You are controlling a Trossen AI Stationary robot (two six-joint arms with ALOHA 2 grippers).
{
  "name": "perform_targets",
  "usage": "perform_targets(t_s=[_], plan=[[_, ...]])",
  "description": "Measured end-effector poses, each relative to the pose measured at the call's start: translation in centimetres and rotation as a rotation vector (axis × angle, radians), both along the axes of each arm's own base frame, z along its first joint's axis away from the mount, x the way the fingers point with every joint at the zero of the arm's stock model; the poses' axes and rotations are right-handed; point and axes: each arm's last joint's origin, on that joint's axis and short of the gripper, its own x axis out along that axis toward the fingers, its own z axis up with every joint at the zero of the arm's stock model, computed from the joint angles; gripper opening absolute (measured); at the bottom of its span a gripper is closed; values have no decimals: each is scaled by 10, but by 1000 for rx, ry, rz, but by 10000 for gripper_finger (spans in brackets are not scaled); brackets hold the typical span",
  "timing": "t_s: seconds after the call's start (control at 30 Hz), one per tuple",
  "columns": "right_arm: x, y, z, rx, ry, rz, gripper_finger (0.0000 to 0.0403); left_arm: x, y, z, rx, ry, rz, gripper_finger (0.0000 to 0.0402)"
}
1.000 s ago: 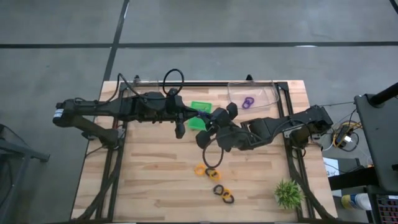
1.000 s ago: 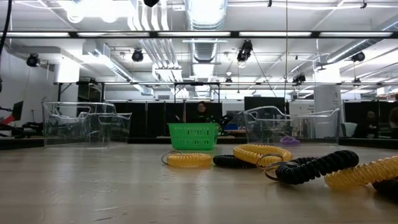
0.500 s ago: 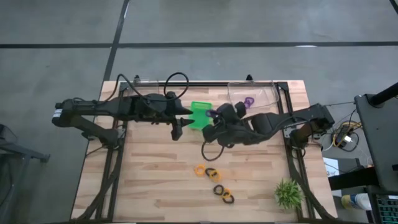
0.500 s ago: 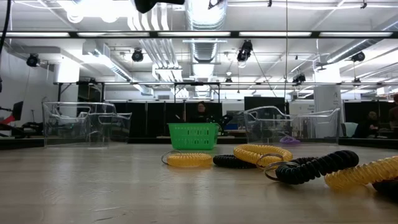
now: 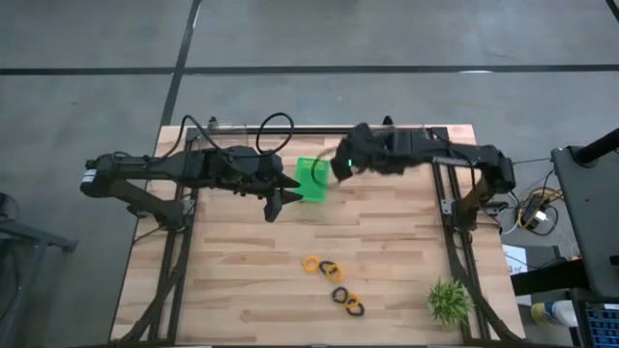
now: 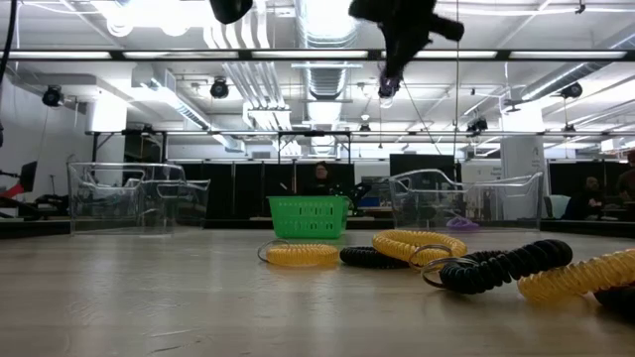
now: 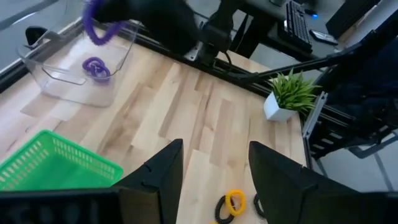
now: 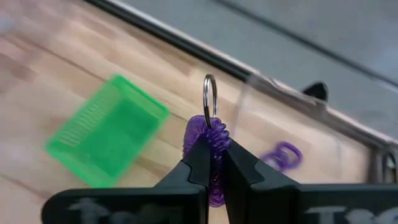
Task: Sort spring keychains
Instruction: Put the purple spring keychain into the right transparent bin
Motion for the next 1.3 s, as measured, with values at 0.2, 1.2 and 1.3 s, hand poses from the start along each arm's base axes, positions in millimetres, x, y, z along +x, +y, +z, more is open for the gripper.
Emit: perform_targets(t_s=[0.2, 1.2, 1.3], plan=[[-22, -58, -5, 156, 107, -49, 13, 0, 0, 0, 1, 2, 2, 174], [-91, -159, -110, 469, 182, -262, 13, 0, 0, -1, -62, 3, 35, 174], [-94, -162, -120, 469, 166, -286, 13, 0, 0, -1, -77, 3, 41, 174]])
